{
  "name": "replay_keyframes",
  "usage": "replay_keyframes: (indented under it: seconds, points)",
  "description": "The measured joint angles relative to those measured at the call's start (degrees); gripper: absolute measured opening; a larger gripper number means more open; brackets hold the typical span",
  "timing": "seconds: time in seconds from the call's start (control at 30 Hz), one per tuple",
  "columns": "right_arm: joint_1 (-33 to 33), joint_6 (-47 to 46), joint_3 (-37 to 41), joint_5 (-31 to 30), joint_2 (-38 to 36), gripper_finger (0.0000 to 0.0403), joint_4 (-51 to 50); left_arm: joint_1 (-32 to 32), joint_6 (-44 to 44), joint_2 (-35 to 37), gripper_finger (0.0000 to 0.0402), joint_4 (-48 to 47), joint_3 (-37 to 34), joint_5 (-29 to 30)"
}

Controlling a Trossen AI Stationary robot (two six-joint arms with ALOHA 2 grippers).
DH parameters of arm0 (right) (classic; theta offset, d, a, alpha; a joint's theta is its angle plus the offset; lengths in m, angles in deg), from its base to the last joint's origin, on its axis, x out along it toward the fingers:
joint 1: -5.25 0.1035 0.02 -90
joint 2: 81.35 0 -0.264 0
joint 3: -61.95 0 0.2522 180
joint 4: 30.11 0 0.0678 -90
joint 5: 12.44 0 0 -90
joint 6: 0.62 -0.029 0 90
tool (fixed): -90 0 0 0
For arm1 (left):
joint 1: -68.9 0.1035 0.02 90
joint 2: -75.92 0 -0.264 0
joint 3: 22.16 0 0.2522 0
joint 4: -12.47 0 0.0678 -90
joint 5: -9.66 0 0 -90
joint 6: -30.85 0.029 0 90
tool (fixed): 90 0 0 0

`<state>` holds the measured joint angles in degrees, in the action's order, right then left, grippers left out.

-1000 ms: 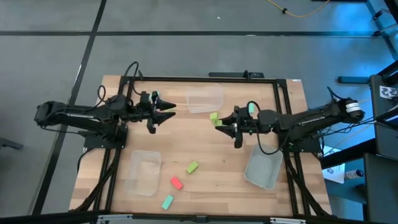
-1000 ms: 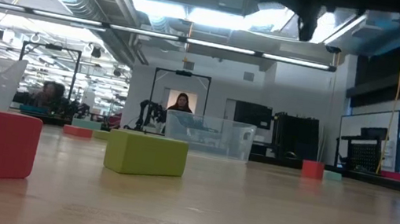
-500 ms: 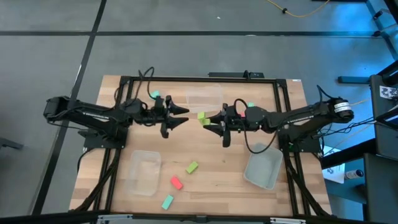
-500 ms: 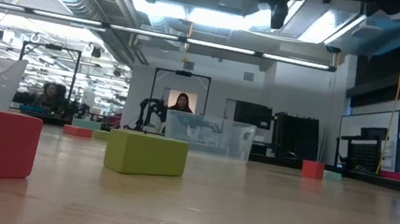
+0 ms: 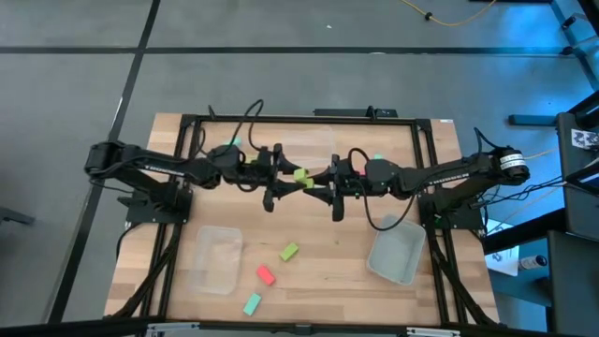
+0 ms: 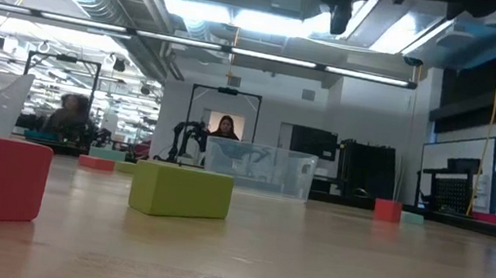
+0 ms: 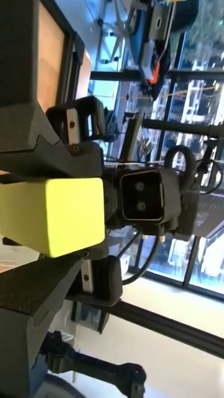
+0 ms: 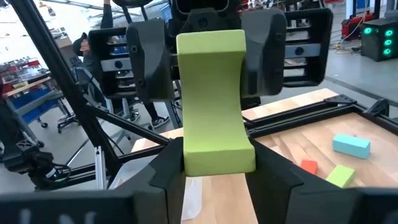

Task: Sort & place blocks by color
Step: Put the top right green block into the bottom left transparent bin

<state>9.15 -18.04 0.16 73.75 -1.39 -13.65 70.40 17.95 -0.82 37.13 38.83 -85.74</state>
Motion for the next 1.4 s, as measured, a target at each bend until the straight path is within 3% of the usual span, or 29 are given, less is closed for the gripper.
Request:
replay_keyframes:
  seconds: [0.2, 0.4, 0.63, 0.87, 0.97, 1.17, 1.4]
  points:
    - [-0.04, -0.03, 0.0, 0.94, 0.0, 0.0133, -0.19, -0.02, -0.04, -0.55, 0.0182, -0.07, 0.21, -0.18]
    - [0.0, 0.23, -0.04, 0.86, -0.02, 0.0133, -0.29, 0.65, -0.39, -0.04, 0.0124, -0.69, 0.23, -1.25]
    - [-0.14, -0.36, -0.04, 1.52, -1.47, 0.0136, -1.55, 2.99, -1.6, 0.7, 0.0123, -2.39, 0.38, -5.37]
    - [-0.1, -4.13, 0.02, 0.83, -6.16, 0.0303, -9.82, 6.9, 0.89, 8.84, 0.0123, -13.55, 0.36, -7.89]
    - [-0.41, -3.51, 0.02, -0.98, -9.4, 0.0349, -13.07, 8.08, 2.52, 14.48, 0.0123, -21.86, 0.17, -6.95]
    - [-0.43, -2.45, 0.07, -7.63, -14.35, 0.0359, -21.16, 6.16, 3.58, 23.6, 0.0123, -32.63, 0.25, -1.77]
    - [-0.81, -1.83, 0.04, -10.61, -17.45, 0.0358, -28.96, -2.63, 2.99, 30.02, 0.0123, -39.74, -0.05, 8.08]
